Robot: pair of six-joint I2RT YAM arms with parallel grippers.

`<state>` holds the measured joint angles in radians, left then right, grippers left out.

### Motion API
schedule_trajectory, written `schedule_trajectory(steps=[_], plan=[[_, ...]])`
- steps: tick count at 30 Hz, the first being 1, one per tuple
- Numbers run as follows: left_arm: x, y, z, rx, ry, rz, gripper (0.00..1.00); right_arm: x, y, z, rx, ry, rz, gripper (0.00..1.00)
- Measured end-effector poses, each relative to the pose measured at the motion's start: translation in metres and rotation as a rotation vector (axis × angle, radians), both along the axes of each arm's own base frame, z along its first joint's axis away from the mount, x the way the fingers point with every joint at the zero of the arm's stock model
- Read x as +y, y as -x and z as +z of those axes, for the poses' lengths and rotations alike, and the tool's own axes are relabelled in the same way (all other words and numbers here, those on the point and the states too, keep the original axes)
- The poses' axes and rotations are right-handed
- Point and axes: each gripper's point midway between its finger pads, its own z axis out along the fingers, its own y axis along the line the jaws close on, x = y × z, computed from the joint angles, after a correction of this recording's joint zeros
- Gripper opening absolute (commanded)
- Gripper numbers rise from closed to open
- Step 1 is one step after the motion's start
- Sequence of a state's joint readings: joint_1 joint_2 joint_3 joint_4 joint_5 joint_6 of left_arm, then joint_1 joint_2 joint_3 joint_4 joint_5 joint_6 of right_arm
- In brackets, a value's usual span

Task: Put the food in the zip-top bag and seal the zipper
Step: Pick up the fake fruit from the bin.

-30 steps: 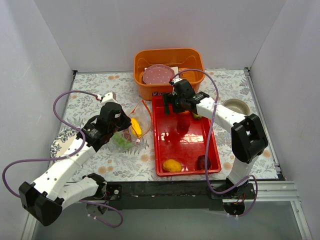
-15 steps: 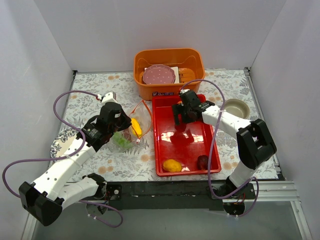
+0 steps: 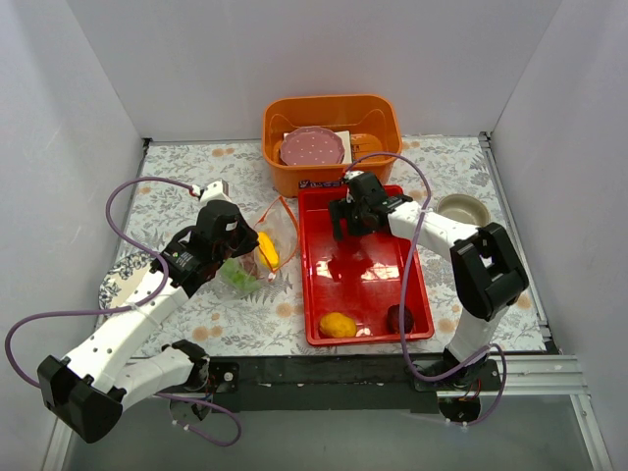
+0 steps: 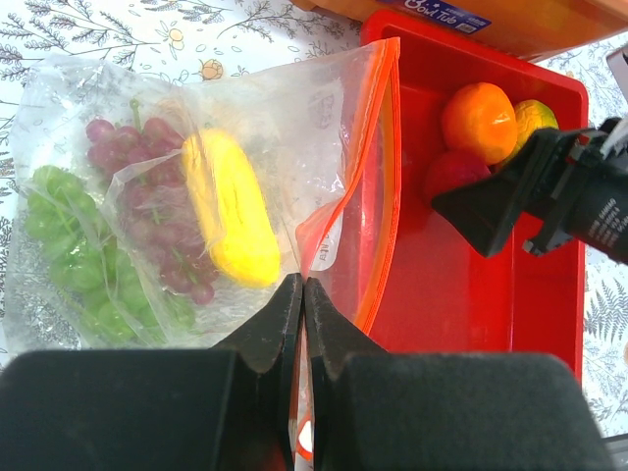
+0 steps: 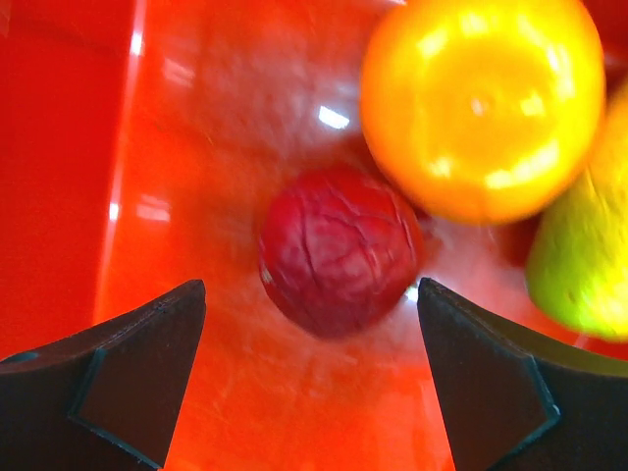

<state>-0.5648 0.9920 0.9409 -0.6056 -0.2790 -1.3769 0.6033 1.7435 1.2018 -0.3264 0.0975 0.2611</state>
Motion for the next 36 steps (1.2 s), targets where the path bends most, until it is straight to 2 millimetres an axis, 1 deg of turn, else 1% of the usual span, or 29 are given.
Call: schedule_trajectory(steps=[2,3,4,5,6,7,9,10,11,13,16,20,28,36], plan=[[0.0,0.0,0.0,0.001,-0.001,0.0,0.0,0.008,-0.007,-0.001,-0.003,-0.015,0.007,0.93],[0.0,0.0,-0.001,0.002,-0.001,0.0,0.0,0.011,-0.009,-0.003,0.0,-0.019,0.011,0.9],[0.0,0.0,-0.001,0.002,-0.001,0.0,0.0,0.013,-0.011,-0.006,0.008,-0.019,0.014,0.8],[0.0,0.0,-0.001,0.002,-0.001,0.0,0.0,0.015,-0.013,-0.009,0.017,-0.019,0.017,0.76],[0.0,0.0,-0.001,0.001,-0.001,0.0,0.0,0.017,-0.015,-0.012,0.02,-0.016,0.021,0.75],[0.0,0.0,-0.001,0.001,-0.002,0.0,0.0,0.019,-0.016,-0.016,0.03,-0.016,0.019,0.7],[0.0,0.0,-0.001,0.001,-0.002,0.0,0.0,0.019,-0.015,-0.022,0.046,-0.012,0.017,0.65],[0.0,0.0,-0.001,0.001,-0.002,0.0,0.0,0.019,-0.014,-0.022,0.048,-0.016,0.014,0.52],[0.0,0.0,-0.001,0.001,-0.003,0.0,0.0,0.02,-0.015,-0.021,0.045,-0.021,0.012,0.43],[0.001,0.0,-0.002,0.003,-0.004,0.0,0.0,0.02,-0.015,-0.021,0.045,-0.023,0.009,0.32],[0.001,0.001,-0.004,0.006,-0.006,0.0,0.0,0.021,-0.015,-0.021,0.046,-0.026,0.01,0.28],[0.001,0.002,-0.006,0.011,-0.009,0.0,0.0,0.021,-0.01,-0.021,0.054,-0.038,0.018,0.27],[0.002,0.001,-0.006,0.01,-0.011,0.006,0.0,0.011,0.021,-0.018,0.094,-0.072,0.035,0.26],[0.0,-0.001,-0.008,0.027,-0.002,0.019,0.0,0.006,0.039,0.0,0.081,-0.121,0.047,0.25]])
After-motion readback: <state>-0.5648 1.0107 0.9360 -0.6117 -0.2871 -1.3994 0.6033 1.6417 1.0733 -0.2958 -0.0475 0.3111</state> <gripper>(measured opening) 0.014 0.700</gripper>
